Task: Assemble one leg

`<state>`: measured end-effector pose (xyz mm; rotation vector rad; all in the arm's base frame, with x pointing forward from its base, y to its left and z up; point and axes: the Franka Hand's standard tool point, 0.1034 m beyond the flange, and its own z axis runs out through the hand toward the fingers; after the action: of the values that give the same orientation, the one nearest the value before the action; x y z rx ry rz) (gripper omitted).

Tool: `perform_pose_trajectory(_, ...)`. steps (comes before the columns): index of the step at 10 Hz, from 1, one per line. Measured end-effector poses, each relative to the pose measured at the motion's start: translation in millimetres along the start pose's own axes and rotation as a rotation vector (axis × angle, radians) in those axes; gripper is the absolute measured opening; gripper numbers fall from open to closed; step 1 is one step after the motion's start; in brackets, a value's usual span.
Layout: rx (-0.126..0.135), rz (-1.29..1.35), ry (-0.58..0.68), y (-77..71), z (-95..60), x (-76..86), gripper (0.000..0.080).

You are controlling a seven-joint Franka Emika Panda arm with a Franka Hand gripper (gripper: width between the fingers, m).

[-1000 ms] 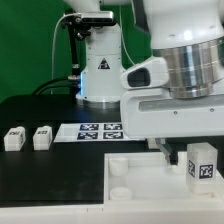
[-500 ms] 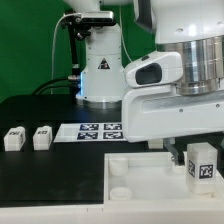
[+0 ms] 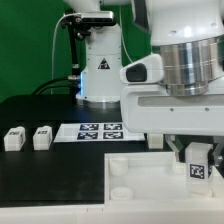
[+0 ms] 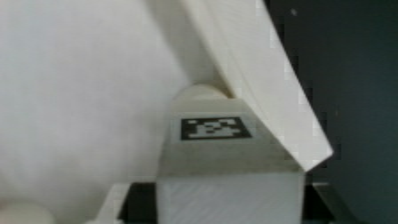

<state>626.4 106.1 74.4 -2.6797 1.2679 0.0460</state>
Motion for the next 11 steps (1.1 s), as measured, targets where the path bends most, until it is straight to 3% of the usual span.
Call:
perform_pose_trajectory(3,0.024,0.434,-0.034,0.9,2.7,-4.5,0.0295)
perform_pose_trajectory(5,0.024,0.517,-0.04,-1.0,2.9,-7.7,0.0295)
perform_pose_trajectory(6,0.024,0.513,-0.041,-0.9,3.2,-7.8,0.0368)
perform_pose_trajectory(7,0.025,0.465,-0.04,-1.0,3.3,-7.8,0.0368)
perform_pose_trajectory(8,0.022,0.444,-0.039,-1.5,3.5,-9.0,0.0552)
perform_pose_trajectory(9,0.005,0.312,-0.039,-4.7,3.9,-16.4,0.0629)
perform_pose_trajectory(10,-0.025,0.125,-0.029,-6.6,3.1,-22.3,0.0643)
perform_pose_trajectory(11,-0.026,0.0,-0.028,-6.5,3.3,-22.1,0.0643)
